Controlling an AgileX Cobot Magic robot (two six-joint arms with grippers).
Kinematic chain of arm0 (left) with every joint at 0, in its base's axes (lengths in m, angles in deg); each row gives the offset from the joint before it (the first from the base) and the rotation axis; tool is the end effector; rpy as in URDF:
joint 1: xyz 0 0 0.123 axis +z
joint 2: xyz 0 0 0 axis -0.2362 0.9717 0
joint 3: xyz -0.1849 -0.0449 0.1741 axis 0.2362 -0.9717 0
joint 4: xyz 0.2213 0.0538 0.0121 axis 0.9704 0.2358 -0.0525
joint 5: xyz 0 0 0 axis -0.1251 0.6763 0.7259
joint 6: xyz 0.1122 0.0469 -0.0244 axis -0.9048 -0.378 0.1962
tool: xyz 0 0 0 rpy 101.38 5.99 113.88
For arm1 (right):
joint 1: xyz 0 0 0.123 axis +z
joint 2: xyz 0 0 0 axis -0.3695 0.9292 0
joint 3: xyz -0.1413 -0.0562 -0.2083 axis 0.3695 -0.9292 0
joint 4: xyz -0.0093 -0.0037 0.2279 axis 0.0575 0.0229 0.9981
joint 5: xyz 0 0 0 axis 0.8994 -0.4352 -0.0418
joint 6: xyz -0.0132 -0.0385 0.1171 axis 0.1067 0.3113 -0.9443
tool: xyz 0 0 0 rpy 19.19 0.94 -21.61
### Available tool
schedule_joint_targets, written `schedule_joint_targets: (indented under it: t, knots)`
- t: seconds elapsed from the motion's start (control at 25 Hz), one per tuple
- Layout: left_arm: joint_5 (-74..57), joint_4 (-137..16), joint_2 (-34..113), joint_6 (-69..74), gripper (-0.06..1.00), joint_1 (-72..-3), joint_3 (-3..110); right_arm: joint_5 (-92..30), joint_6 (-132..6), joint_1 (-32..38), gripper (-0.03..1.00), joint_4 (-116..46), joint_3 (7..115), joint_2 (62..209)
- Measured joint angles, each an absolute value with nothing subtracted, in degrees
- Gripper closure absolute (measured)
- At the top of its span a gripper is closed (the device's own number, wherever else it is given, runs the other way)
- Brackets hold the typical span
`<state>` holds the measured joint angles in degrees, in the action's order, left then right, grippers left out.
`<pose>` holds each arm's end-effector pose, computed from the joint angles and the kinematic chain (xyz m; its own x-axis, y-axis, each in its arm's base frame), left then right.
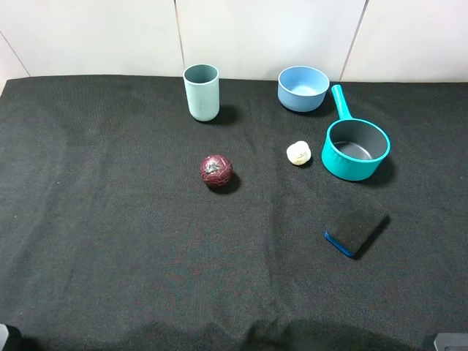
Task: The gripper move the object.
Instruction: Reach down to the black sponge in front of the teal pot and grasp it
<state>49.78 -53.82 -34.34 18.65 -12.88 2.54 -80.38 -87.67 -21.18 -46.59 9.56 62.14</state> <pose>0.0287 -0.0133 0.2480 -0.4337 0.2361 -0.8696 0.1956 0.9667 0.1649 0.0321 -0.0072 0.2546 -0.4188 -0.0034 -0.9081 0.0460 0.9986 -0.0249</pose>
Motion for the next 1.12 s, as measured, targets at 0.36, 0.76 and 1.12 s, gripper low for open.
schedule_joint_targets:
  t: [0.36, 0.76, 1.12]
  knots:
    - [49.78, -53.82, -34.34, 18.65, -0.05, -12.88, 2.54, -80.38, -87.67, -21.18, 0.27, -46.59, 9.56, 62.14]
    - [49.78, -53.82, -34.34, 18.65, -0.05, -12.88, 2.54, -80.38, -87.67, -21.18, 0.27, -46.59, 9.56, 62.14]
    - [49.78, -53.82, -34.34, 18.65, -0.05, -12.88, 2.54, -80.38, -87.67, -21.18, 0.27, -46.59, 9.56, 62.14]
